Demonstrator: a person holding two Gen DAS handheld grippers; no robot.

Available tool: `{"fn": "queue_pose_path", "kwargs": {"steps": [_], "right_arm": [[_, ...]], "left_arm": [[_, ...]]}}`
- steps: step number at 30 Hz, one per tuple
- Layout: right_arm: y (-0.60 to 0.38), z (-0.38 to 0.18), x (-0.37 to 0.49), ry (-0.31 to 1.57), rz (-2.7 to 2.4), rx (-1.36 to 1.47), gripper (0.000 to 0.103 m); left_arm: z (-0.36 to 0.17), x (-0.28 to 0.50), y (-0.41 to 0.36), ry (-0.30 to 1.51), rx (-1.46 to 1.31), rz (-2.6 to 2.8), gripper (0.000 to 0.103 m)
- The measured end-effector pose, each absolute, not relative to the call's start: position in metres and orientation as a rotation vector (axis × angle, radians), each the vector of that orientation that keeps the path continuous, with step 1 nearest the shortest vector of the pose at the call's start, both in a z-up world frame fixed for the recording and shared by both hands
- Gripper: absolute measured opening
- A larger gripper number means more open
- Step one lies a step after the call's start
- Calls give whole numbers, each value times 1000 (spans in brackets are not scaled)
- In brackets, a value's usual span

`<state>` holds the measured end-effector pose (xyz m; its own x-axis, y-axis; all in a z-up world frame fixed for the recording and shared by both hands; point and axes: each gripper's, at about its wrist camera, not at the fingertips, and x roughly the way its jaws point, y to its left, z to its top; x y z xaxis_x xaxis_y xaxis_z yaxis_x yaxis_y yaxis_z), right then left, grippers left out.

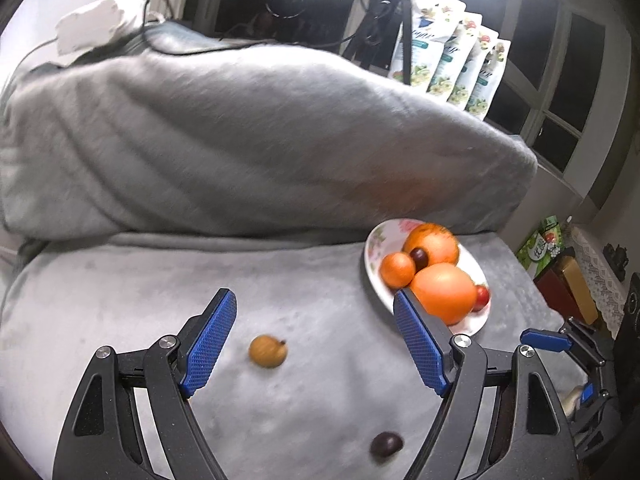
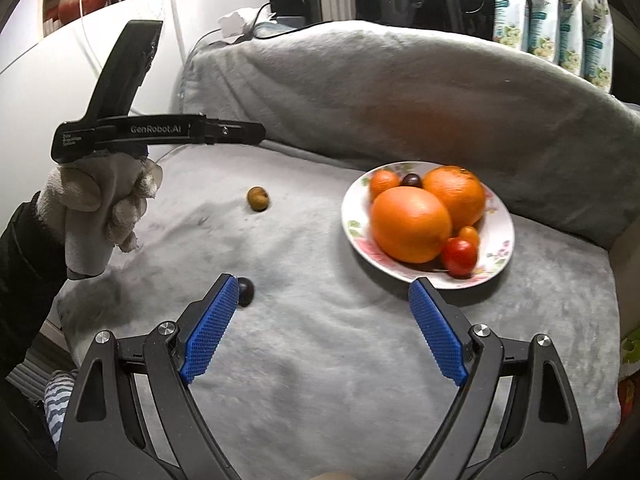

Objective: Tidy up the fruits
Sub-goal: 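Withdraw both tools toward the remaining dark plum and brown longan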

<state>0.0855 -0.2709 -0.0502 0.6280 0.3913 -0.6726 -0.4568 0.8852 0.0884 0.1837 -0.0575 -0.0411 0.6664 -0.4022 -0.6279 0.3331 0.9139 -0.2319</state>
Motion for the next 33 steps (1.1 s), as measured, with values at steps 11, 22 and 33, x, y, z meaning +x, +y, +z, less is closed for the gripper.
{"fn": "queue_pose_path", "kwargs": {"steps": [11, 22, 33], "right_arm": [[-239, -61, 84, 776, 540, -115, 89], [-225, -71, 88, 790, 545, -100, 89], [-215, -78, 95, 814, 555, -100, 89]], "left_arm": [[-58, 170, -42, 734, -85, -385, 81], [-61, 161, -32, 682, -56, -352, 81], [-71, 165, -30, 715, -67, -351, 81]]}}
